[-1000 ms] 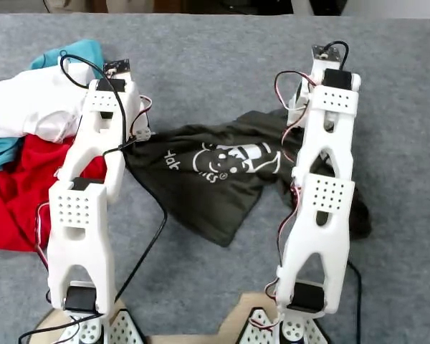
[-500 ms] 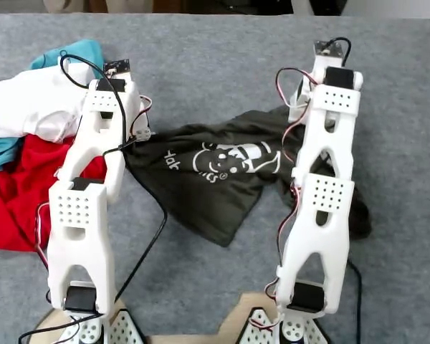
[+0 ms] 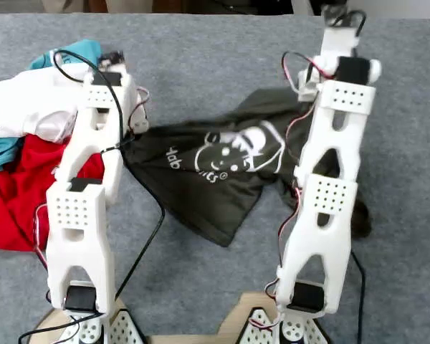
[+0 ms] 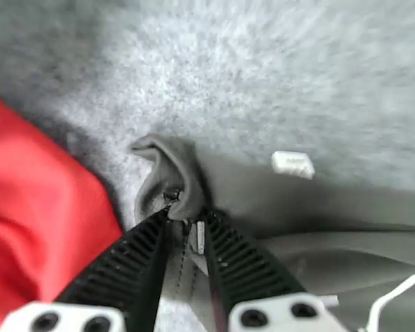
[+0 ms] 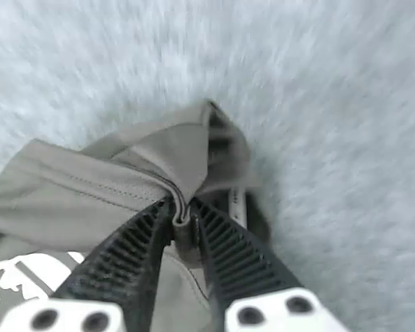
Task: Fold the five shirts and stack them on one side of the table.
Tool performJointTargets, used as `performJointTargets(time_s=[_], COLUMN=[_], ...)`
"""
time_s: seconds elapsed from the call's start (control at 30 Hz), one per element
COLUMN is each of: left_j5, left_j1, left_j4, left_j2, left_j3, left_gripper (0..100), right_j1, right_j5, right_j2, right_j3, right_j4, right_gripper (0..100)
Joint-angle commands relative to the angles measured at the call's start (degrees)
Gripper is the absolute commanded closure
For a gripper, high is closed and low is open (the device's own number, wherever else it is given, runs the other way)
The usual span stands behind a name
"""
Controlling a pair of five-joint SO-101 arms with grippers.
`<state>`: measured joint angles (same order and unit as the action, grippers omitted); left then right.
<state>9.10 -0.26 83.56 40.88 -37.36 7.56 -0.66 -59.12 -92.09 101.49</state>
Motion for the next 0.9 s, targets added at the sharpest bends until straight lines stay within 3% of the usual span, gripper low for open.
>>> performJointTargets(time_s=[0.0, 0.27, 0.47, 0.67, 0.87], left_j5=[0.3, 0.0, -0.2, -0.2, 0.1], left_j1=[1.3, 5.6, 5.4, 5.7, 5.9], left_j4=[4.2, 15.7, 17.0, 17.0, 17.1], left_j2=[-7.6, -18.3, -27.0, -38.0, -47.9], left_j3=[-6.1, -15.8, -19.3, -23.6, -24.6], left_gripper=[98, 98, 98, 98, 98], right_j1=[1.0, 1.0, 1.5, 7.3, 10.2], right_j5=[2.9, 4.0, 9.5, 13.9, 23.6], right_j2=[15.2, 36.1, 47.2, 60.4, 78.8], right_j3=[-0.3, 0.2, 1.1, 14.5, 33.4], right_j4=[0.9, 0.8, 0.9, 0.9, 0.9], right_gripper=[99.2, 99.2, 99.2, 99.2, 99.1])
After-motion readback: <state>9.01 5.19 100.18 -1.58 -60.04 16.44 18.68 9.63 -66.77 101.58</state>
